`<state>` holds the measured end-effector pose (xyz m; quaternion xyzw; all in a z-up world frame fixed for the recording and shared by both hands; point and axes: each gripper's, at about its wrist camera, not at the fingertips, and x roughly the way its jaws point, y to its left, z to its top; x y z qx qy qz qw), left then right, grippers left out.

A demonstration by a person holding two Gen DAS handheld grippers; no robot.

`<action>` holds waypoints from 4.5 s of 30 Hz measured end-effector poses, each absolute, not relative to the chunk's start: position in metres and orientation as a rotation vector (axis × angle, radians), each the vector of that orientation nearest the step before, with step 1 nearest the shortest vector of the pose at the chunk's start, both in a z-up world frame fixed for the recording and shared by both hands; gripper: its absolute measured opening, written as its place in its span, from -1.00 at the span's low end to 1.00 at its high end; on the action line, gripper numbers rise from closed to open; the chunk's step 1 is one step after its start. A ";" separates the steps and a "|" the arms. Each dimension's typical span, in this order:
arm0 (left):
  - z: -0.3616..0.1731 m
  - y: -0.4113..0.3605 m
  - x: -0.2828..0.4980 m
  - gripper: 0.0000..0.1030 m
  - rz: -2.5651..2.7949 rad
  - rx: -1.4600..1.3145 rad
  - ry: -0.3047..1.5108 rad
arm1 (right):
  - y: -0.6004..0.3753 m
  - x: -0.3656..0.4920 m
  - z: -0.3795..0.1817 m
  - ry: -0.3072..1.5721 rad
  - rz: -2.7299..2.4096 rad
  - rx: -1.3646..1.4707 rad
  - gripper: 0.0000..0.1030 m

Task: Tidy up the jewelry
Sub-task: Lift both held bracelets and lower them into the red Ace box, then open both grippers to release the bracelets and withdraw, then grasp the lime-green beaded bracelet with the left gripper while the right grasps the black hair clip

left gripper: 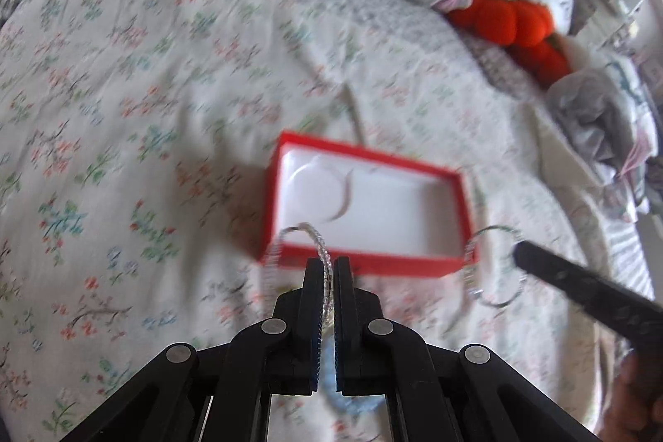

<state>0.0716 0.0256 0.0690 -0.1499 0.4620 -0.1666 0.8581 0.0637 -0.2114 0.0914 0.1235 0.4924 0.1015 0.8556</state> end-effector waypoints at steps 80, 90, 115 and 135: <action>-0.020 0.049 0.043 0.54 -0.249 -0.215 1.149 | -0.251 0.016 -0.001 1.293 0.212 0.117 0.18; -0.030 0.024 0.080 -0.40 -0.309 -0.315 1.175 | -0.245 0.024 -0.004 1.311 0.201 0.118 0.18; -0.014 0.045 0.069 -0.93 -0.192 -0.261 1.122 | -0.234 0.034 0.000 1.311 0.209 0.162 0.18; 0.011 0.055 0.029 -0.93 -0.195 -0.221 1.090 | -0.197 0.042 -0.012 1.376 0.232 0.191 0.18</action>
